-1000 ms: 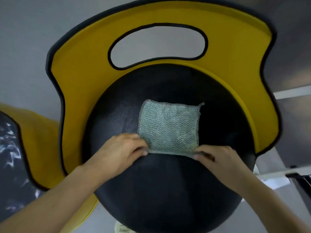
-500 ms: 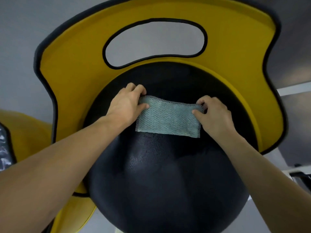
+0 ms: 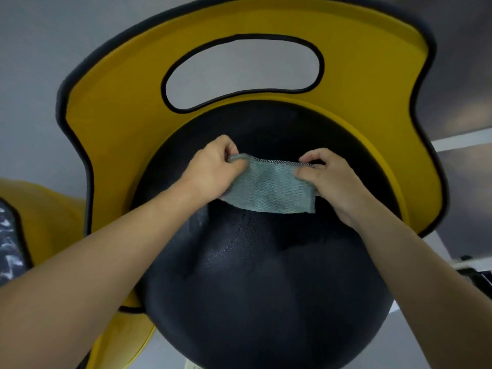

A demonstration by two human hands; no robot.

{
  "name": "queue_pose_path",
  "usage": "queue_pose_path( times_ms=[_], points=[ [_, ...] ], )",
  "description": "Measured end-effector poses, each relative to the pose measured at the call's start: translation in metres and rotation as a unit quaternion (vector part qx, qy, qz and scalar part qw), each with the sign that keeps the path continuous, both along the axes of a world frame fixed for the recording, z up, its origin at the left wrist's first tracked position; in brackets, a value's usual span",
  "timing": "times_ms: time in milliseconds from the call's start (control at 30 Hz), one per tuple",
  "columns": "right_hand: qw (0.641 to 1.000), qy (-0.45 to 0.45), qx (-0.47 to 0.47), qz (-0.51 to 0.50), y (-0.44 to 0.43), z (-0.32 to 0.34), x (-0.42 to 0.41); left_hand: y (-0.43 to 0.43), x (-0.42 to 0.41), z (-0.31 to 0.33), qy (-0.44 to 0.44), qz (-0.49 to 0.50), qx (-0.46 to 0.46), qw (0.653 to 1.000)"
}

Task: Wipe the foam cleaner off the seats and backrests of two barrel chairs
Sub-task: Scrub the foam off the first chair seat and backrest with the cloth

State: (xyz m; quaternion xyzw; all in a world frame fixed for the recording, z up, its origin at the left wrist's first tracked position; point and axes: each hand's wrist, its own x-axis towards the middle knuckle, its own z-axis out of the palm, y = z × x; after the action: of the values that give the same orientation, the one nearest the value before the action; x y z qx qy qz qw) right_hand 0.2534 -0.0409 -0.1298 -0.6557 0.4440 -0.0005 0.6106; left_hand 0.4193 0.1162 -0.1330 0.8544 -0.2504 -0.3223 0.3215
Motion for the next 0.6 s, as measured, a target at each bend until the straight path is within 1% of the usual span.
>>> queue_pose_path(
  times_ms=[33,67,133,200,267,300,333,400,500,533,567,600],
  points=[
    [0.999,-0.021,0.027,-0.007,0.009,0.002,0.001,-0.001,-0.012,0.005,0.023,0.022,-0.036,0.999],
    [0.998,-0.038,0.050,-0.008,0.018,0.004,0.003,-0.004,-0.025,0.010,0.066,0.042,-0.069,0.995],
    [0.994,-0.066,0.087,-0.019,0.036,0.005,0.006,-0.010,-0.046,0.017,0.171,0.072,-0.101,0.977],
    [0.991,-0.082,0.098,-0.036,0.046,0.004,0.006,-0.014,-0.056,0.023,0.270,0.111,-0.098,0.952],
    [0.990,-0.090,0.104,-0.040,0.048,0.002,0.004,-0.013,-0.055,0.026,0.358,0.151,-0.115,0.914],
    [0.990,-0.092,0.103,-0.033,0.047,0.001,0.001,-0.011,-0.052,0.026,0.380,0.143,-0.127,0.905],
    [0.990,-0.094,0.098,-0.023,0.045,0.000,-0.001,-0.008,-0.048,0.024,0.386,0.117,-0.131,0.906],
    [0.990,-0.099,0.102,-0.002,0.041,0.000,-0.004,-0.003,-0.043,0.024,0.360,0.055,-0.129,0.922],
    [0.985,-0.113,0.123,0.039,0.038,0.006,-0.007,0.001,-0.035,0.025,0.267,-0.018,-0.147,0.952],
    [0.986,-0.114,0.111,0.054,0.037,0.008,-0.007,0.001,-0.032,0.025,0.208,-0.043,-0.154,0.965],
    [0.986,-0.118,0.102,0.062,0.037,0.010,-0.007,0.001,-0.028,0.024,0.132,-0.061,-0.158,0.977],
    [0.985,-0.126,0.104,0.060,0.038,0.011,-0.007,-0.001,-0.025,0.022,0.064,-0.068,-0.159,0.983]
  ],
)
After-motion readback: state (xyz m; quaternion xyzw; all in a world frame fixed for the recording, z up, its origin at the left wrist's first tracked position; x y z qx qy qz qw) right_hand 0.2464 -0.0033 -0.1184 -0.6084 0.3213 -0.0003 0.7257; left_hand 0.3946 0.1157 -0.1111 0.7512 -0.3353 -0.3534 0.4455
